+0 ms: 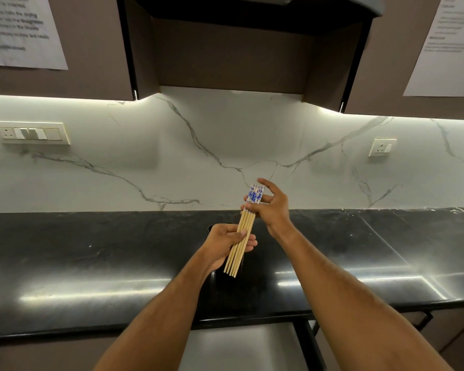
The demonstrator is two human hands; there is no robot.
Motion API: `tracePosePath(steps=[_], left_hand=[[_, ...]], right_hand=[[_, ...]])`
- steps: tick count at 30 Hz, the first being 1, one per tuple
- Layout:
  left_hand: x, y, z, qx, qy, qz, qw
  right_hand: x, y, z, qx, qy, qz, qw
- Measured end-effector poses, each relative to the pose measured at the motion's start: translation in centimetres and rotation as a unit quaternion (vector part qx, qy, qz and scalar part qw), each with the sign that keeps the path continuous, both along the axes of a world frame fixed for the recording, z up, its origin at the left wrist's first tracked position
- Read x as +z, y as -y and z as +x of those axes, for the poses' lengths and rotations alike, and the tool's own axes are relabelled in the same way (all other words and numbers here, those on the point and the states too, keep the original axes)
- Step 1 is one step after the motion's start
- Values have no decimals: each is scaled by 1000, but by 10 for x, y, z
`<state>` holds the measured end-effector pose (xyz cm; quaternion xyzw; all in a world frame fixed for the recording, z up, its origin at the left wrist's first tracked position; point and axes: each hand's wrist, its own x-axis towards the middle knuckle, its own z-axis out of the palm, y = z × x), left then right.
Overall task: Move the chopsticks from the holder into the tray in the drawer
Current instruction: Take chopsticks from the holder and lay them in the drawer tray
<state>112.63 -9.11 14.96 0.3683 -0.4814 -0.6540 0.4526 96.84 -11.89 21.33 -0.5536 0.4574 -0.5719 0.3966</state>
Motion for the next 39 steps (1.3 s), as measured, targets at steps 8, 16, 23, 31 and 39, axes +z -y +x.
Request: tracePosePath(steps=[8, 16, 23, 31, 39], left_hand=[[-8, -30, 0, -5, 73, -2, 997], [-10, -61, -3, 13, 162, -28, 986], [-24, -99, -26, 79, 267, -59, 959], [-54, -143, -32, 79, 539, -91, 834], [-95, -168, -29, -20, 702, -168, 692]], right_hand=[[-12, -32, -1, -39, 58, 11, 997], [-25, -61, -12, -11, 111, 42, 993], [-47, -92, -41, -6, 7, 47, 999], [-84, -146, -68, 40, -460, -198, 865], [-136, -184, -45, 157, -698, -56, 696]])
